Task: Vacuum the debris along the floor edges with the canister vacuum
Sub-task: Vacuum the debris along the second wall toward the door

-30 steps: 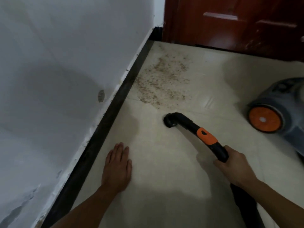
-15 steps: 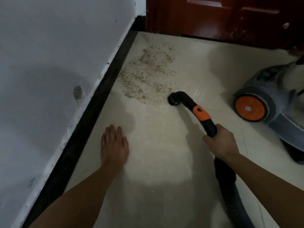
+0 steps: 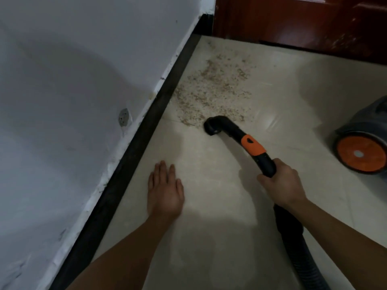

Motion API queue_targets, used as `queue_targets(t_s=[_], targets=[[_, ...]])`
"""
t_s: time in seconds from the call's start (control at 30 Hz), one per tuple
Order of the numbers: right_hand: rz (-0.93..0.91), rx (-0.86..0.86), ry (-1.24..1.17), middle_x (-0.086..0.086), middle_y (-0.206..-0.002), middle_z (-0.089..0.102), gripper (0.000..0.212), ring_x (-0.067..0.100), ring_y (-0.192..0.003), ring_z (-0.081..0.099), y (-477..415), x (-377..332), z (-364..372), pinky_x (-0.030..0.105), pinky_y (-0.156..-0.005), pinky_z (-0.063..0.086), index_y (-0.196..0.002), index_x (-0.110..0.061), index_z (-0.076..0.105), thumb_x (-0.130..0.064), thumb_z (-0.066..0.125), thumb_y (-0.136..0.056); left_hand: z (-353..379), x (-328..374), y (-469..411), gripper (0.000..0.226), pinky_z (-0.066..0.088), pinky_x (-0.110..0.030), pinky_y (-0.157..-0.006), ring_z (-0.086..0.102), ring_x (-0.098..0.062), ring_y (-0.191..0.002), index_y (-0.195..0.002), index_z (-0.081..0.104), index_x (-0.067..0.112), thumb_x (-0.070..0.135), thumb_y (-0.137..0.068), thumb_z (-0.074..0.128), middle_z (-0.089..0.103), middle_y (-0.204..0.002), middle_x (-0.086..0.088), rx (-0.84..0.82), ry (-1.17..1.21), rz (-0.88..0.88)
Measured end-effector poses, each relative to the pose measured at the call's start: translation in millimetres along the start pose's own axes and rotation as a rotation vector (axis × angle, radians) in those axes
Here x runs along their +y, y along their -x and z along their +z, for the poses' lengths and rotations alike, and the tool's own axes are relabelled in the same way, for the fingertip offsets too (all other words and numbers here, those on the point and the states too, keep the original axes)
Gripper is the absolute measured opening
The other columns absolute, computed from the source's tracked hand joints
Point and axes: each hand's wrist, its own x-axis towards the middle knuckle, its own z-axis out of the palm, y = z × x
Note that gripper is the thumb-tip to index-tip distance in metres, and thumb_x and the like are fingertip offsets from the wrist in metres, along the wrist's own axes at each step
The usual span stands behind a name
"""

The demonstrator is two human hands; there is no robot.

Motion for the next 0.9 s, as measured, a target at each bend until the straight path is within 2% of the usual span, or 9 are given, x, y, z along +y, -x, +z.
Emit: queue_targets(t_s=[0.07,0.2,0.37,0.67,0.9], targets=[[-0.002,0.024,-0.008,0.006,-0.072,0.058,0.022,0.024,-0.062,0.057,-8,-11,4,0.030,-0.053,0.040,-0.093,-0.012,0.055,-0.020,0.071,-0.080,1,-1,-1,0.053,0.024,-0.046,-0.116,0.032,-0.035,-0.141,-0.141,0.045,0.005,0.029,-0.095,0.034,0.036,-0.150,-0.023,0.021,0.008,0.002],[-0.099,-0.067,0.053,0.005,-0.071,0.057,0.023,0.024,-0.060,0.057,-10,-26,21,0.029,-0.052,0.040,-0.090,-0.013,0.053,-0.020,0.071,-0.079,3,-3,1,0.052,0.027,-0.047,-0.115,0.035,-0.035,-0.139,-0.139,0.049,0.005,0.028,-0.095,0.034,0.039,-0.148,-0.023,0.047,0.028,-0.003],[-0.088,0.003,0.084,0.007,-0.074,0.057,0.024,0.030,-0.065,0.054,-37,-46,28,0.032,-0.059,0.041,-0.093,-0.015,0.052,-0.024,0.070,-0.079,4,0,0,0.053,0.030,-0.046,-0.113,0.038,-0.034,-0.137,-0.137,0.051,0.005,0.029,-0.095,0.030,0.042,-0.146,-0.023,0.075,0.020,-0.006],[-0.181,-0.060,0.058,0.000,-0.069,0.052,0.026,0.016,-0.056,0.049,-78,-94,62,0.025,-0.047,0.031,-0.094,-0.014,0.052,-0.023,0.070,-0.078,4,-2,0,0.055,0.023,-0.043,-0.117,0.028,-0.029,-0.144,-0.144,0.041,0.011,0.035,-0.098,0.025,0.033,-0.153,-0.017,0.021,-0.033,-0.022],[-0.160,-0.073,0.044,0.009,-0.083,0.056,0.029,0.029,-0.071,0.056,-109,-138,70,0.033,-0.060,0.043,-0.099,-0.012,0.051,-0.023,0.069,-0.080,6,-5,-3,0.055,0.017,-0.041,-0.118,0.022,-0.026,-0.146,-0.146,0.039,0.012,0.036,-0.097,0.027,0.029,-0.155,-0.015,0.001,-0.026,-0.027]])
